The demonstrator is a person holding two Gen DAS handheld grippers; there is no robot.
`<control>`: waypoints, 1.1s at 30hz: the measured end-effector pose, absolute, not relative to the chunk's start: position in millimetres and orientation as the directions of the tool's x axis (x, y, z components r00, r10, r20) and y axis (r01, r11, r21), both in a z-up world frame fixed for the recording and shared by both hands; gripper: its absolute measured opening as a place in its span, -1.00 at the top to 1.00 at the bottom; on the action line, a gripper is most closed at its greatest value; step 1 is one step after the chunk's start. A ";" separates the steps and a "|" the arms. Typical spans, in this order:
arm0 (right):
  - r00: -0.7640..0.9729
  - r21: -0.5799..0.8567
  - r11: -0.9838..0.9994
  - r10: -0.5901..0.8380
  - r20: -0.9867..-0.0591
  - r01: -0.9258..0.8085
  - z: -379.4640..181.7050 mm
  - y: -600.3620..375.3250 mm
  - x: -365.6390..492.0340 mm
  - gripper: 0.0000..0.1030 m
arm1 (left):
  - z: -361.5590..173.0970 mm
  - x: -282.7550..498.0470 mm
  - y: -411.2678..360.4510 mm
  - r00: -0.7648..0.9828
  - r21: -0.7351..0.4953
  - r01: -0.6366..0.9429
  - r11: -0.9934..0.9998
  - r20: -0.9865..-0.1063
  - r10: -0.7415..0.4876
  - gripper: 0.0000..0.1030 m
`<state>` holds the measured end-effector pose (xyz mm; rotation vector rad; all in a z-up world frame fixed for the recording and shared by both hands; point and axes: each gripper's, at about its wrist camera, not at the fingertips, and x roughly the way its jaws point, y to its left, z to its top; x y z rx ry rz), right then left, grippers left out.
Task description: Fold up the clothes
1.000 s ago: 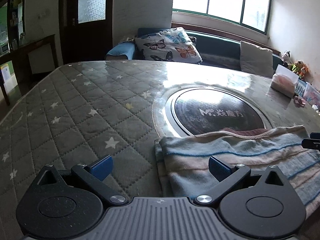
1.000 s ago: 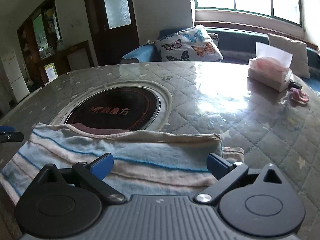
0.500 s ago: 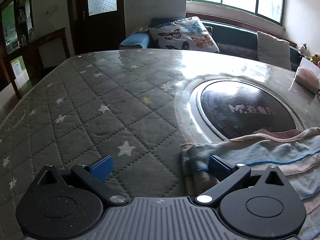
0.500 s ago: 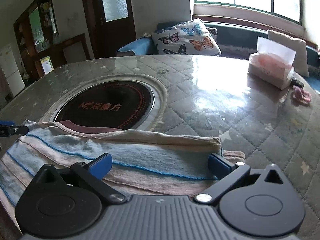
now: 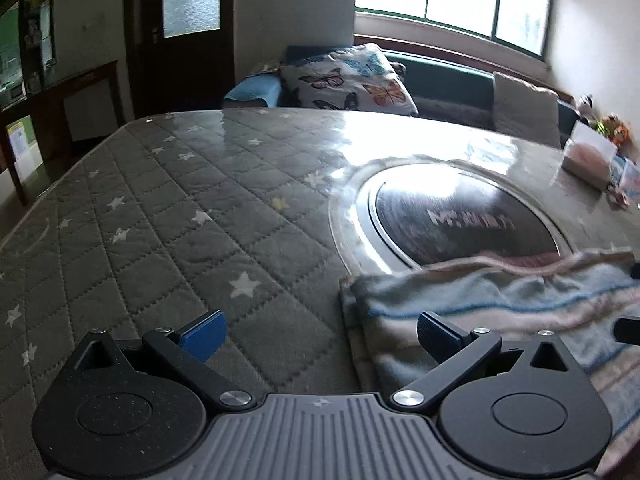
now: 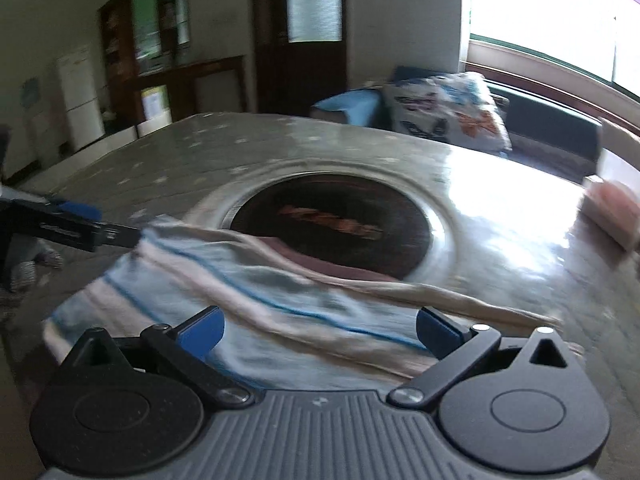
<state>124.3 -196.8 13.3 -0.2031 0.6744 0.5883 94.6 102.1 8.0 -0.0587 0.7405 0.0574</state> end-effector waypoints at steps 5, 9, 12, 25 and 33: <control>0.597 -0.030 0.772 0.465 -0.654 -0.635 7.2 -150.9 115.5 -1.00 | -1.5 92.4 106.0 0.721 0.014 -0.081 0.997 -0.690 0.068 -1.00; 0.578 -0.049 0.741 0.479 -0.661 -0.670 1.8 -121.3 108.7 -1.00 | -6.0 91.4 113.6 0.714 0.001 -0.099 0.995 -0.697 0.072 -1.00; 0.570 -0.069 0.723 0.478 -0.669 -0.687 -4.4 -101.2 104.6 -1.00 | -6.2 90.6 116.6 0.713 -0.005 -0.103 0.995 -0.698 0.070 -1.00; 0.601 -0.188 0.671 0.460 -0.654 -0.718 -7.8 -67.8 75.0 -1.00 | 5.1 82.4 129.8 0.739 -0.079 -0.134 0.988 -0.672 0.047 -1.00; 0.597 -0.217 0.642 0.462 -0.656 -0.735 -7.1 -58.3 61.4 -0.99 | 9.7 74.6 131.2 0.750 -0.100 -0.131 0.986 -0.660 0.033 -1.00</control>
